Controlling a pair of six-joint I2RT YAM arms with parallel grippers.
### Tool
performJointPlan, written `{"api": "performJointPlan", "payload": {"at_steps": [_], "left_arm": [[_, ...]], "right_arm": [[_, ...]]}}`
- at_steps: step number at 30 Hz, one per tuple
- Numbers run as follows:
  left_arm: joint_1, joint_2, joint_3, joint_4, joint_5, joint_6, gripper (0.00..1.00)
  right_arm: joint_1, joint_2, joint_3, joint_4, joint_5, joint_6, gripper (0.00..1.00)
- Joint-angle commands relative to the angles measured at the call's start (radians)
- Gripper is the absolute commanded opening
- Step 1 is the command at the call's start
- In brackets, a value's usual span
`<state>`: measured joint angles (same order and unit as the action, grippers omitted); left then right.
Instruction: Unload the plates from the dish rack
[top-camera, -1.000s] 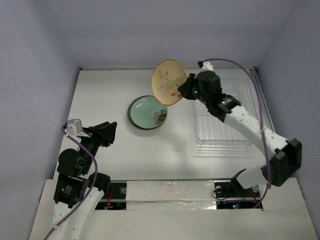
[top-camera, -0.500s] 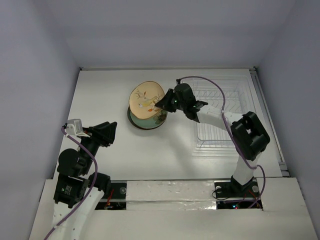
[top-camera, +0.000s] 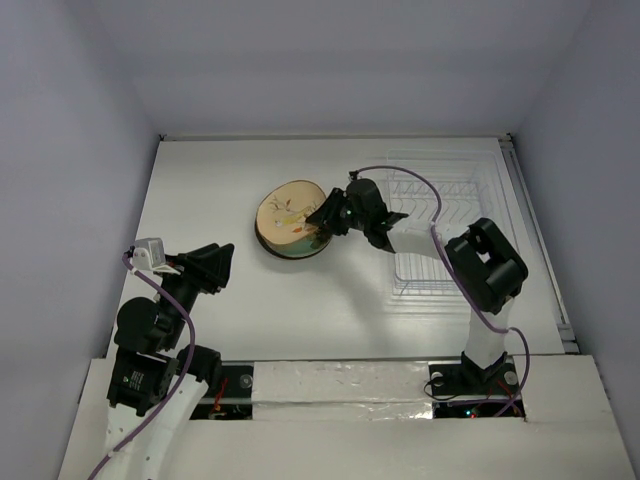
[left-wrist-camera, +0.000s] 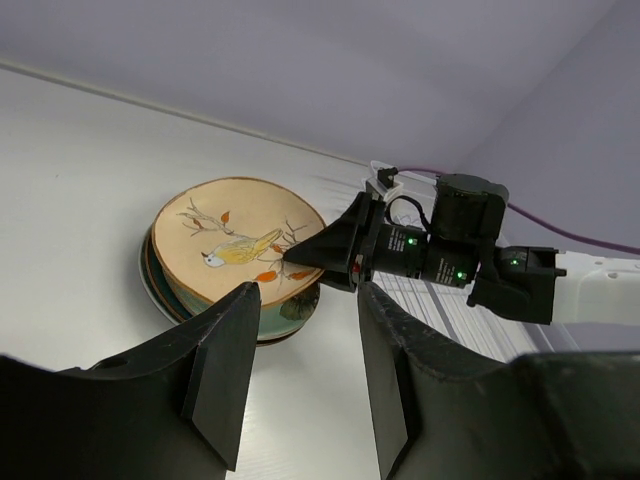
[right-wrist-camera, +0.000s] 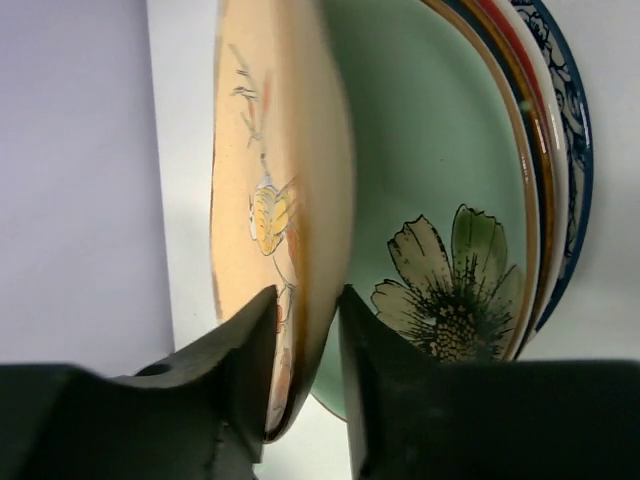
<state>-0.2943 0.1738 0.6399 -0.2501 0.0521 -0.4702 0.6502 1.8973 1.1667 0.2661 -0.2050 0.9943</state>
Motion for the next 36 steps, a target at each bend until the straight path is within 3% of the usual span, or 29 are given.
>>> {"api": "performJointPlan", "payload": {"at_steps": [1, 6, 12, 22, 29, 36], "left_arm": [[0.004, 0.006, -0.002, 0.061, 0.012, 0.004, 0.40], [0.004, 0.004, -0.002, 0.063, 0.014, 0.004, 0.40], [0.004, 0.003, 0.000, 0.064, 0.015, 0.004, 0.40], [0.004, -0.007, 0.001, 0.060, 0.008, 0.005, 0.43], [0.004, -0.008, 0.001, 0.057, 0.008, 0.005, 0.66], [0.004, -0.005, 0.004, 0.057, 0.017, 0.008, 0.81]], "right_arm": [[0.023, -0.056, 0.002, 0.119, -0.016, -0.012, 0.39], [0.032, -0.076, 0.008, 0.038, 0.004, -0.086, 0.72], [0.066, -0.118, 0.011, -0.062, 0.047, -0.158, 0.98], [0.094, -0.181, 0.053, -0.317, 0.095, -0.335, 1.00], [0.103, -0.201, 0.030, -0.352, 0.090, -0.387, 1.00], [0.103, -0.442, -0.059, -0.369, 0.163, -0.427, 1.00]]}}
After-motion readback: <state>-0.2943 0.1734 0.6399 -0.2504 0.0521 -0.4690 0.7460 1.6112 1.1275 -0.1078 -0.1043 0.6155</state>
